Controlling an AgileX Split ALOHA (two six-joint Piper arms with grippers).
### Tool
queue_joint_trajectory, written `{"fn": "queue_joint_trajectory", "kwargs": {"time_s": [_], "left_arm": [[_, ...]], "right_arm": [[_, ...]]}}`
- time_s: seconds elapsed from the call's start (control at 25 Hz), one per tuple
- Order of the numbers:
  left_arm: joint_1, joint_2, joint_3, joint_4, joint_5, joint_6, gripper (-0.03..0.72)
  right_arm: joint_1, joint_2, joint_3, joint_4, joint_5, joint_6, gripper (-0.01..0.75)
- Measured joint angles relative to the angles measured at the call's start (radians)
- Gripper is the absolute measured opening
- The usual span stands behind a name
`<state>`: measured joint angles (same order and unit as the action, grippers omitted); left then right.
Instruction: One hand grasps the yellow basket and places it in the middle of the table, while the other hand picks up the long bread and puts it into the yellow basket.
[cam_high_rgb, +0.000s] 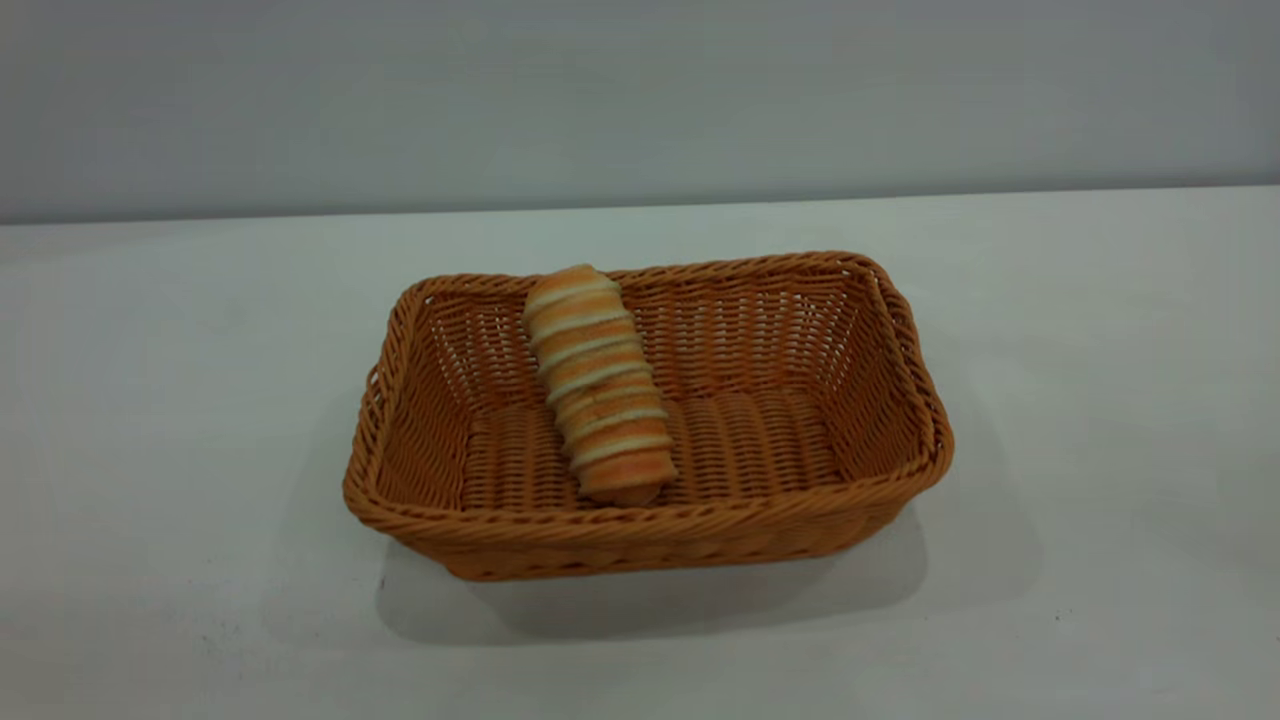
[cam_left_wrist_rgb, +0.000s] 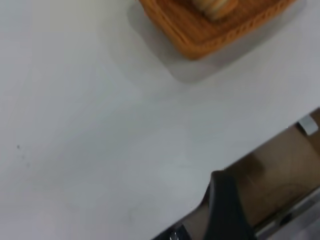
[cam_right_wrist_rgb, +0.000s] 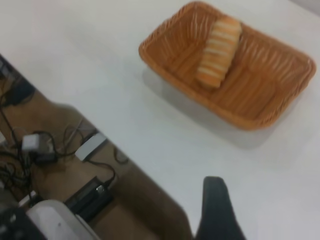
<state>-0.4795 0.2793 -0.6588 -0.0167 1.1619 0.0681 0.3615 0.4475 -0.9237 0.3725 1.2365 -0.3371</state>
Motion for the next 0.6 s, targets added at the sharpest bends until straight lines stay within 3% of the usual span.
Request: {"fn": "queue_joint_trajectory", "kwargs": {"time_s": [0.28,0.6], "left_arm": [[0.000,-0.137,0.158,-0.002,-0.016,0.009,0.518],[0.000,-0.222,0.169,-0.001,-0.024,0.010,0.518]], "right_arm": [[0.000,-0.222,0.222,-0.019,-0.006,0.002,0.557],[0.000,-0.365,0.394,-0.091,-0.074,0.018,0.557]]}}
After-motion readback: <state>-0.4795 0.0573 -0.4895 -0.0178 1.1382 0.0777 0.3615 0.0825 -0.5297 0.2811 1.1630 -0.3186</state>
